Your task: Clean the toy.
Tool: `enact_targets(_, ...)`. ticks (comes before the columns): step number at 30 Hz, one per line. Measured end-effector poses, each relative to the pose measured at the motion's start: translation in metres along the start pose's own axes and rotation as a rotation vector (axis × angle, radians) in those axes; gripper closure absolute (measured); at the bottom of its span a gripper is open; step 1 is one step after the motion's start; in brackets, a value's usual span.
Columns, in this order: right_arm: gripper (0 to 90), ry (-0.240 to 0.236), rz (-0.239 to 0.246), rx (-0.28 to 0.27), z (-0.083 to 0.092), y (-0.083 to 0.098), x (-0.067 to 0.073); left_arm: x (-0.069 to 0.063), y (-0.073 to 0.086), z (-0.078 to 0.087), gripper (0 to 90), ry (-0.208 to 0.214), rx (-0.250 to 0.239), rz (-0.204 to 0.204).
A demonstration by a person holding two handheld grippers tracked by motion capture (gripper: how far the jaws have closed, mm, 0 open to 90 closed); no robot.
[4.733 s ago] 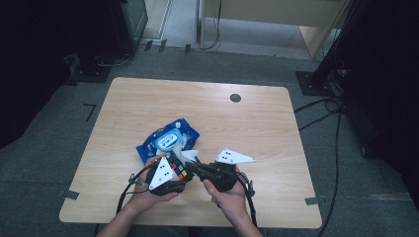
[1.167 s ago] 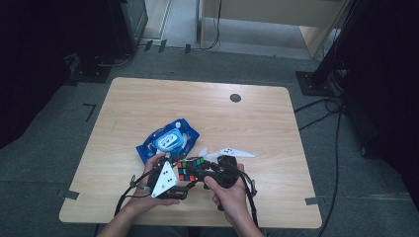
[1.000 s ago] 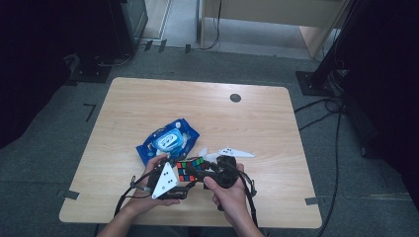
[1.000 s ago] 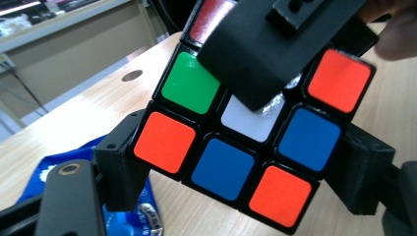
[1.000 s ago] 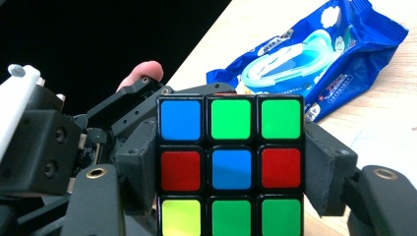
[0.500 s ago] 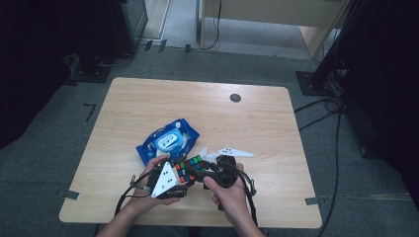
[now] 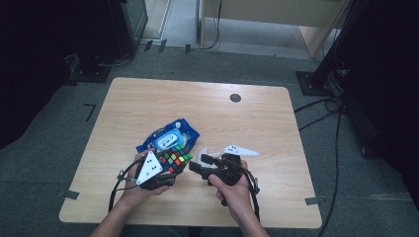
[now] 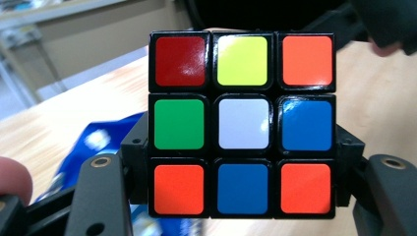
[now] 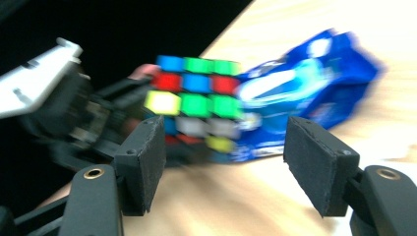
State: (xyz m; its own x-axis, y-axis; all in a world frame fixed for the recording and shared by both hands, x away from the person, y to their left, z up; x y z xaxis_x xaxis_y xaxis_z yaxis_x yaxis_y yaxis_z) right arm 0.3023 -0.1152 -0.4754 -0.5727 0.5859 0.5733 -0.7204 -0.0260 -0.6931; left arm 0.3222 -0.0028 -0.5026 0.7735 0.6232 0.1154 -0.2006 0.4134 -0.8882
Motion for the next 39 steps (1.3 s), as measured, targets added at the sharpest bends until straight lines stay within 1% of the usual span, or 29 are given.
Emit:
enact_targets(1,33.3,0.038,0.010,-0.005,-0.001,0.000,-0.007,0.005,0.001,0.002,33.9,0.002,-0.003,0.029)
enact_targets(2,33.7,0.103,0.032,-0.005,-0.002,0.002,-0.018,0.007,0.001,0.002,33.9,0.005,-0.006,0.044)
enact_targets(3,34.1,0.148,0.053,0.002,-0.004,0.004,-0.026,0.007,0.001,0.002,33.9,0.005,-0.006,0.044)
enact_targets(4,35.3,0.255,0.106,0.023,-0.009,0.010,-0.041,0.009,0.000,0.003,33.9,0.004,-0.012,0.057)
enact_targets(5,36.2,0.280,0.125,0.030,-0.011,0.012,-0.046,0.008,0.000,0.003,33.9,0.002,-0.008,0.048)
enact_targets(6,37.4,0.318,0.161,0.056,-0.016,0.018,-0.054,0.006,0.001,0.003,33.9,0.003,-0.006,0.042)
enact_targets(8,41.7,0.350,0.199,0.098,-0.023,0.026,-0.064,0.001,0.001,0.001,33.9,0.006,0.002,0.030)
enact_targets(10,44.5,0.400,0.249,0.143,-0.031,0.034,-0.075,-0.002,0.002,-0.001,33.9,0.010,0.008,0.026)
enact_targets(11,45.9,0.419,0.265,0.159,-0.034,0.037,-0.079,-0.003,0.003,-0.001,33.9,0.013,0.010,0.025)
enact_targets(13,48.4,0.428,0.263,0.183,-0.038,0.042,-0.085,-0.004,0.002,-0.001,33.9,0.018,0.009,0.029)
enact_targets(15,50.2,0.456,0.254,0.204,-0.040,0.048,-0.094,-0.005,0.001,-0.001,33.9,0.024,0.005,0.033)
enact_targets(16,51.8,0.462,0.246,0.213,-0.040,0.050,-0.097,-0.005,0.001,-0.002,33.9,0.027,0.005,0.033)
enact_targets(19,61.0,0.464,0.242,0.195,-0.038,0.050,-0.100,-0.006,0.002,-0.002,33.9,0.030,0.011,0.030)
enact_targets(21,72.4,0.478,0.237,0.178,-0.035,0.049,-0.104,-0.007,0.003,-0.004,33.9,0.035,0.015,0.030)
enact_targets(22,77.8,0.475,0.227,0.170,-0.033,0.049,-0.106,-0.008,0.003,-0.004,33.9,0.037,0.017,0.027)
enact_targets(23,83.1,0.460,0.211,0.169,-0.031,0.049,-0.107,-0.008,0.003,-0.004,33.8,0.038,0.017,0.025)
enact_targets(25,86.4,0.428,0.170,0.167,-0.028,0.049,-0.109,-0.010,0.003,-0.006,33.8,0.046,0.017,0.028)
enact_targets(26,87.0,0.424,0.166,0.167,-0.027,0.049,-0.109,-0.011,0.003,-0.006,33.8,0.047,0.020,0.025)
enact_targets(27,87.3,0.417,0.167,0.148,-0.024,0.047,-0.107,-0.012,0.004,-0.008,33.8,0.052,0.024,0.025)
enact_targets(28,87.3,0.391,0.152,0.117,-0.021,0.043,-0.103,-0.013,0.005,-0.009,33.9,0.053,0.030,0.018)
enact_targets(30,87.4,0.322,0.116,0.041,-0.014,0.032,-0.089,-0.016,0.007,-0.012,33.9,0.053,0.044,0.006)
enact_targets(31,87.4,0.287,0.107,-0.001,-0.008,0.025,-0.081,-0.018,0.008,-0.014,33.9,0.060,0.051,0.000)
enact_targets(32,87.4,0.250,0.109,-0.043,-0.003,0.017,-0.069,-0.020,0.008,-0.015,33.8,0.066,0.052,-0.001)
enact_targets(33,87.4,0.229,0.121,-0.060,0.000,0.013,-0.061,-0.024,0.009,-0.016,33.9,0.075,0.055,-0.008)
enact_targets(34,87.5,0.191,0.139,-0.074,0.002,0.009,-0.049,-0.027,0.008,-0.017,33.9,0.085,0.056,-0.020)
enact_targets(35,87.6,0.185,0.161,-0.082,0.002,0.006,-0.041,-0.031,0.008,-0.018,33.9,0.092,0.057,-0.032)
enact_targets(36,87.7,0.182,0.167,-0.084,0.001,0.005,-0.035,-0.036,0.008,-0.019,33.9,0.100,0.059,-0.043)
enact_targets(37,87.8,0.164,0.171,-0.080,0.000,0.005,-0.030,-0.039,0.008,-0.019,33.9,0.106,0.059,-0.051)
enact_targets(39,87.9,0.158,0.173,-0.070,-0.003,0.005,-0.026,-0.044,0.008,-0.020,33.9,0.105,0.067,-0.076)
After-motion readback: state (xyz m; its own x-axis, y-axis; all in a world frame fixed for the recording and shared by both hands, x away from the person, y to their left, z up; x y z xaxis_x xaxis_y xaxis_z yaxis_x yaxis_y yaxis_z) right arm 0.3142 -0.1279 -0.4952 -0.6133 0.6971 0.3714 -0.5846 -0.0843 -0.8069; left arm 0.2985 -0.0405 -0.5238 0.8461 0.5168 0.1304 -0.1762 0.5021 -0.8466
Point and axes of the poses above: each handheld gripper's, and its own axes: z roughly backward along the jaws, y roughly out of its underside, x roughly to its left, the point moved 10 cm from there along -z, roughly forward along the jaws, and after that the axes turned 8 degrees about x, right-handed, at the moved point
